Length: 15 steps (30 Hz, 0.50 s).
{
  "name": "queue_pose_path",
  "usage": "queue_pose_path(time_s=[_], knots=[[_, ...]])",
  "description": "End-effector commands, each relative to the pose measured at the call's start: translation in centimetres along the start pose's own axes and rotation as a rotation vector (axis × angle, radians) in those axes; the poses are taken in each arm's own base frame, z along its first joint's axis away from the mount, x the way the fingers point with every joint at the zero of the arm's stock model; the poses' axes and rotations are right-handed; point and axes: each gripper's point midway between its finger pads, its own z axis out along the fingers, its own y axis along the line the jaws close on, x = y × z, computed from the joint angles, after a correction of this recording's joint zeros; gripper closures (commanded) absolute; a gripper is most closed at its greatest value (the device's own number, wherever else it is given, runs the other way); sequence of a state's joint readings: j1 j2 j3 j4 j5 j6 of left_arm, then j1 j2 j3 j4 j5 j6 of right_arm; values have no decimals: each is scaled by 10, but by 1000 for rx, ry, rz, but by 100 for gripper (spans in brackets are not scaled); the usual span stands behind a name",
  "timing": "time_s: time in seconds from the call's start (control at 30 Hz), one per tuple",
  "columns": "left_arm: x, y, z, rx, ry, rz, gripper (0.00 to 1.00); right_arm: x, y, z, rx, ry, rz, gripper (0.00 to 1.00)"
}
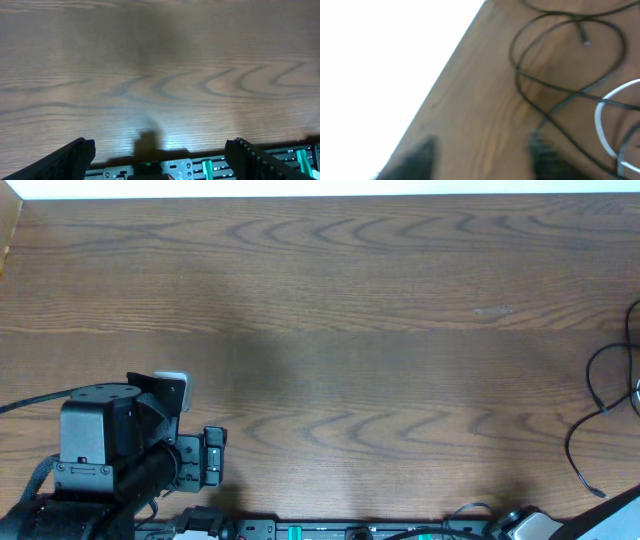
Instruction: Untangle cables
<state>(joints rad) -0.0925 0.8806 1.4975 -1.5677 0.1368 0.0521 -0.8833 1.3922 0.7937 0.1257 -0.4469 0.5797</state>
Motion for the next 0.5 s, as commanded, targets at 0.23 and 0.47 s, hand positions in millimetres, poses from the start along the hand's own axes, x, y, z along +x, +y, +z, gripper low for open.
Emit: queue_pose_path(time_s=[0.23, 0.47], knots=[[2, -1, 2, 8, 9, -7, 11, 136, -28, -44, 225, 586, 188, 1], [2, -1, 2, 8, 9, -7, 12, 199, -63, -111, 547, 878, 162, 1]])
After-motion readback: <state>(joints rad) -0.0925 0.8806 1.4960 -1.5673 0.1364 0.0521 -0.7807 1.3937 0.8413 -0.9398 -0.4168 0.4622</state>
